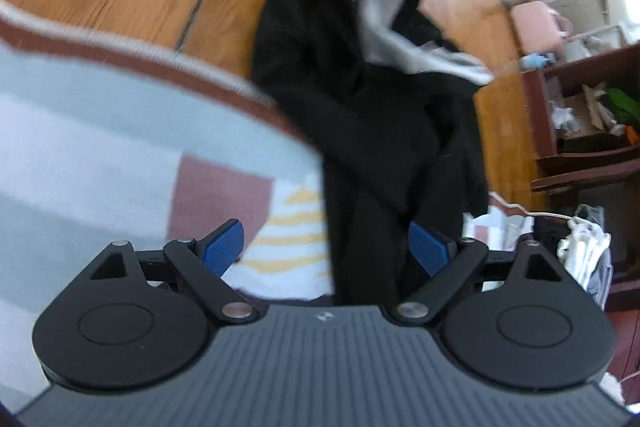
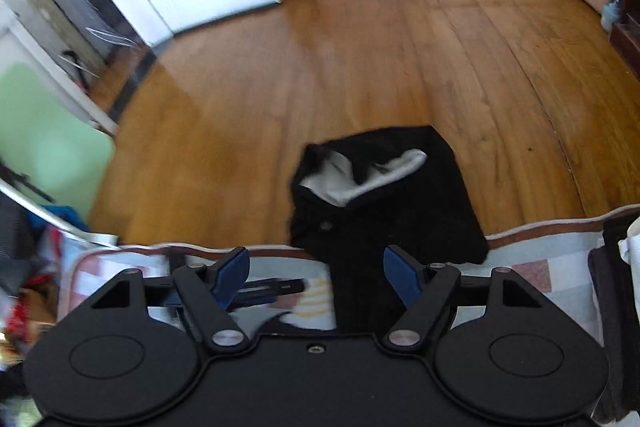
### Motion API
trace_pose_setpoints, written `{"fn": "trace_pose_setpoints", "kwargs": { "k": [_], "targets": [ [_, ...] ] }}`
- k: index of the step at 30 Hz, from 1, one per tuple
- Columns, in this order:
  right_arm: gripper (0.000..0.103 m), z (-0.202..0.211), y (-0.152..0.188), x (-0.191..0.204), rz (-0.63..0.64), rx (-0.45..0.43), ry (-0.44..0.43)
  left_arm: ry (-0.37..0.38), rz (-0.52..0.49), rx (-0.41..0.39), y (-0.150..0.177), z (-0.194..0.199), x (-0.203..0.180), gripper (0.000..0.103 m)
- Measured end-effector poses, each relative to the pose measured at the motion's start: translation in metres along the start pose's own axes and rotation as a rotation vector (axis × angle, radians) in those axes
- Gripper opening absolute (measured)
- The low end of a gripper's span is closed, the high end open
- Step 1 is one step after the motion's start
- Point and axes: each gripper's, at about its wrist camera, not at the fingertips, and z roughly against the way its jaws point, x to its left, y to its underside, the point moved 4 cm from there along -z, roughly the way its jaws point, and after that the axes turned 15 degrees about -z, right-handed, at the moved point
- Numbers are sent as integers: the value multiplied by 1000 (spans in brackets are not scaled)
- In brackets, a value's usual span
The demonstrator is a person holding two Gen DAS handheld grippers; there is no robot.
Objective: Fold clothes
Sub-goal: 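Lay the black garment on the wooden floor and open both grippers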
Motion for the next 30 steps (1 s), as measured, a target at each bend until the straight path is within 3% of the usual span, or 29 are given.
{"fn": "trace_pose_setpoints", "kwargs": {
  "k": [3,6,7,9,12,13,15,16,17,18,22,27,30],
  "targets": [
    [77,-51,11,-17,22,4,17,-18,-55,-19,-1,2,-6,87],
    [76,-110,27,-43,34,-91,-9,-71,-131,-45,-9,-4,-19,87],
    [76,-128,34,-54,15,-113,9,-102,-152,-50,-12,-7,-21,87],
    [72,-163,48,-70,22,-49,111,-144,-195,-69,-18,-13,-23,88],
    [71,-184,62,-68,219,-68,161,-104,-216,-97,-26,-18,-23,88],
    [71,-191,63,-67,248,-46,207,-94,-214,-100,-29,-19,-23,88],
    [70,-205,65,-70,253,-14,199,-82,-207,-116,-35,-21,-23,88],
    [57,-211,66,-73,242,4,189,-80,-214,-127,-38,-22,-25,88],
    [18,-219,67,-78,221,31,191,-80,-225,-140,-39,-21,-26,88],
    [5,-220,64,-83,202,32,191,-81,-235,-143,-37,-21,-28,88],
    [5,-186,35,-101,131,-135,180,-77,-274,-140,-31,-21,-33,88],
    [5,-100,-11,-148,-22,-506,259,22,-370,-38,-12,-34,-60,90],
    [5,-98,-5,-183,-129,-531,254,80,-378,49,8,-51,-78,90]
  ]
}}
